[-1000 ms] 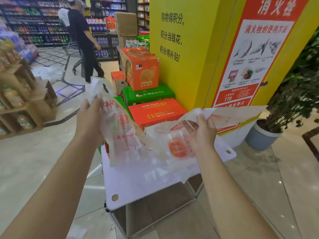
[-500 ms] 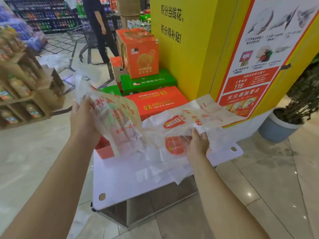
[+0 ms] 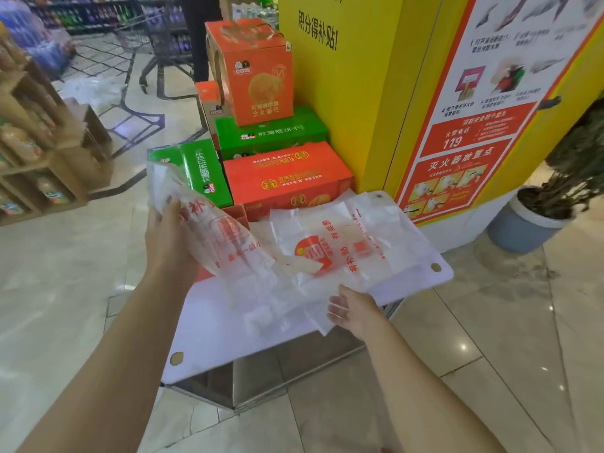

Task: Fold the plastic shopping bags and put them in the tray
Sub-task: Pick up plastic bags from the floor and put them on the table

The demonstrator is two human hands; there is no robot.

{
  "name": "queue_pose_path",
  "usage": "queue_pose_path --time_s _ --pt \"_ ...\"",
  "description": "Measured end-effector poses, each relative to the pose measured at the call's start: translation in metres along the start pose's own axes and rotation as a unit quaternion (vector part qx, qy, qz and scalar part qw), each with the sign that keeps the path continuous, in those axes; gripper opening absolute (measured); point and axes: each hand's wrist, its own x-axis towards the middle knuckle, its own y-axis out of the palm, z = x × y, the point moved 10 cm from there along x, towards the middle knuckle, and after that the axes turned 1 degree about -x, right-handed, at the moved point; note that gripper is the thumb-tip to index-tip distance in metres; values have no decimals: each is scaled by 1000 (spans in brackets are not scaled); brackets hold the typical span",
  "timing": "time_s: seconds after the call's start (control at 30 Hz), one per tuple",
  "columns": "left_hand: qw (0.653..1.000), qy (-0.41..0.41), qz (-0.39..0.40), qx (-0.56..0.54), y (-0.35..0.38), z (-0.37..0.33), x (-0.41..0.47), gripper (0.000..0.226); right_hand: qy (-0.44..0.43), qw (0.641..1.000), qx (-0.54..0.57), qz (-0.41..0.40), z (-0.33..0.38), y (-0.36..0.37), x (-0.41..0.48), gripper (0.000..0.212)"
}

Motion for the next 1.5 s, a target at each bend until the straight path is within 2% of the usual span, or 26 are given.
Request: queue_pose_path --time_s 0.13,0.3,0.5,0.53,0.57,0.63,0.67,0.77,0.83,0.9,1.03,1.2,1.33,1.47,1.5 --pt "998 -6 49 -39 24 4 -18 34 -2 998 4 60 6 17 -15 48" --pt "993 -18 87 -80 46 15 -34 29 22 980 21 199 18 54 -50 79" --pt "991 -31 110 -75 60 42 -56 27 -54 943 156 290 66 67 -81 91" --pt "989 -33 118 -78 61 48 -60 23 -67 943 164 282 73 63 -86 83" --pt "988 -37 125 -77 62 54 -64 21 -88 946 154 271 80 60 -90 65" --pt "986 -48 144 -67 62 69 -71 24 -146 957 123 219 94 47 -87 20" --pt "984 -59 155 -61 62 79 -73 29 -176 960 113 188 101 40 -83 16" --pt "978 -95 184 -33 54 109 -73 32 -224 960 77 152 118 25 -70 42" --pt "976 -132 171 0 42 128 -70 32 -252 955 37 149 129 18 -68 50" --pt "971 -172 165 28 33 146 -66 31 -273 950 -15 150 139 12 -65 51" --pt "951 -277 136 16 17 182 -51 28 -277 944 -89 158 149 0 -51 40" --pt "917 -350 155 112 11 225 -44 27 -246 944 -151 163 152 -17 -26 37" --pt "904 -379 160 114 18 261 -56 31 -230 958 -158 71 153 -44 4 38" --pt "908 -392 140 51 28 294 -66 36 -204 967 -143 -59 147 -76 25 14" --pt "911 -391 129 33 30 300 -66 36 -189 974 -107 -64 141 -82 30 20"
